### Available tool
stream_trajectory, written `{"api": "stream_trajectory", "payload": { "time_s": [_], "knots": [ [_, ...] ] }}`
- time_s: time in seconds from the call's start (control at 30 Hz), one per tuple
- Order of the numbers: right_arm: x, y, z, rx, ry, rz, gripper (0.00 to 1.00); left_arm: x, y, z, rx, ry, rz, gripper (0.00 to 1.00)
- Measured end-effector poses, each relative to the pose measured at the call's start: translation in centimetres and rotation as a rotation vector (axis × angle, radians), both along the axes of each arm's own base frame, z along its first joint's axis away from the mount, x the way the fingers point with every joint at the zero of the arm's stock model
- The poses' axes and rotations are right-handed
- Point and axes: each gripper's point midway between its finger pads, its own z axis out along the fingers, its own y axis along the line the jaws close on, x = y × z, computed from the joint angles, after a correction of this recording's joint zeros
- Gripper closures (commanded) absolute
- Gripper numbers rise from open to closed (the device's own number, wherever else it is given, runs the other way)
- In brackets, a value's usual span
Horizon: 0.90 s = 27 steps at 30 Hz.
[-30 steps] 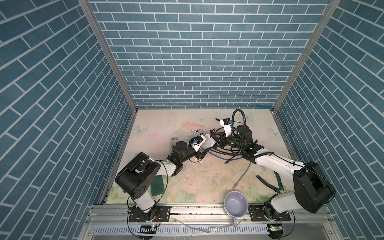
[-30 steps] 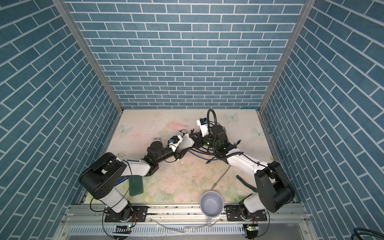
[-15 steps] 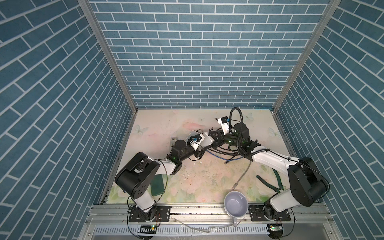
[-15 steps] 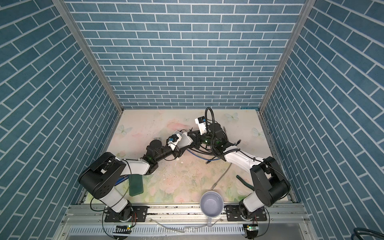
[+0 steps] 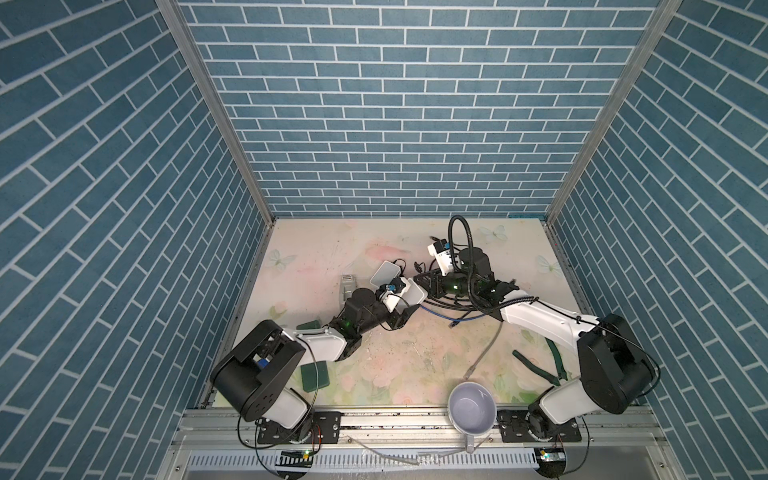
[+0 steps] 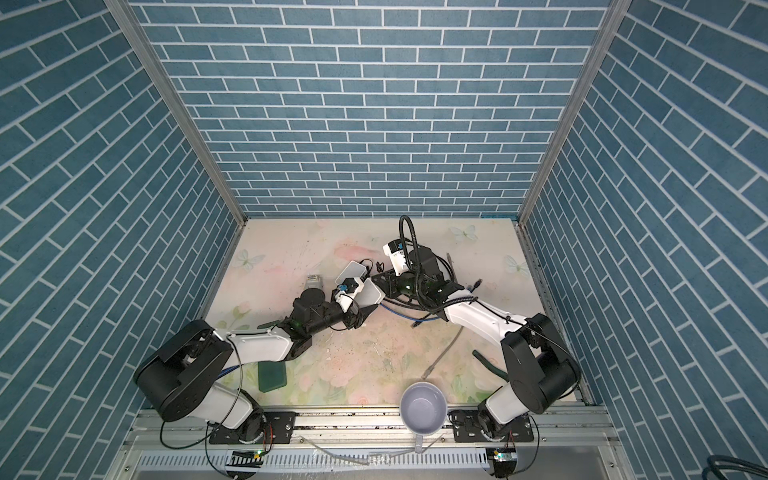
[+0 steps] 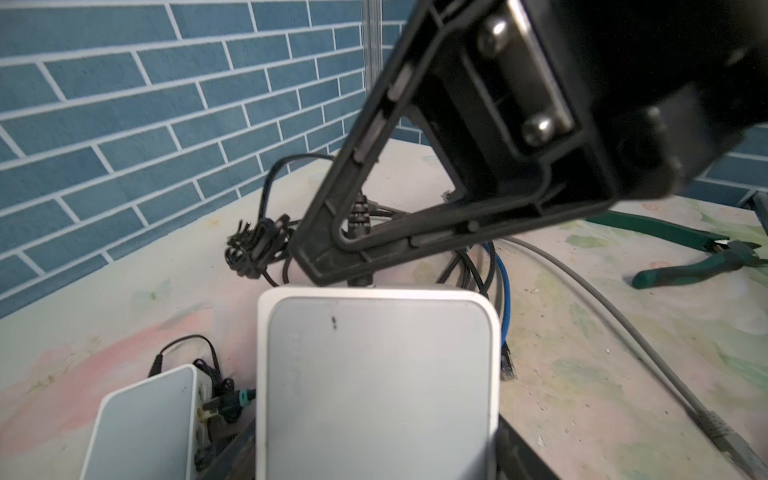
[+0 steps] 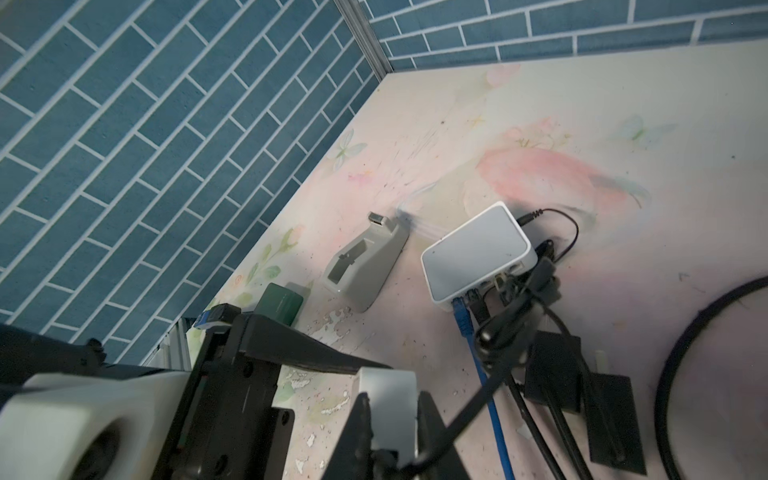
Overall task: Insert the plug into the switch port
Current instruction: 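Lower the router with the left gripper while the right gripper releases and withdraws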
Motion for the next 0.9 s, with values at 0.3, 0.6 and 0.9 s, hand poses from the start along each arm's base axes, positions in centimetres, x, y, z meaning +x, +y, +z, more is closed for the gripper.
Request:
{"api": "stream_trajectory", "payload": {
  "time_s": [0.3, 0.6, 0.9],
  "knots": [
    [0.5, -3.6, -2.6, -0.141, 0.069, -0.065, 0.65, -1.0, 1.6, -5.0, 0.169, 0.268, 0.106, 0.62],
    [1.4, -7.2, -0.5, -0.213, -0.027, -0.15, 0.63, -2.2, 3.7, -9.8, 0.264, 0.521, 0.232, 0.54],
    [4.5, -14.5, -4.8, -0.474, 0.081, -0.387, 0.62, -2.2, 3.9, -10.1, 0.238, 0.618, 0.298, 0.34]
  ]
}}
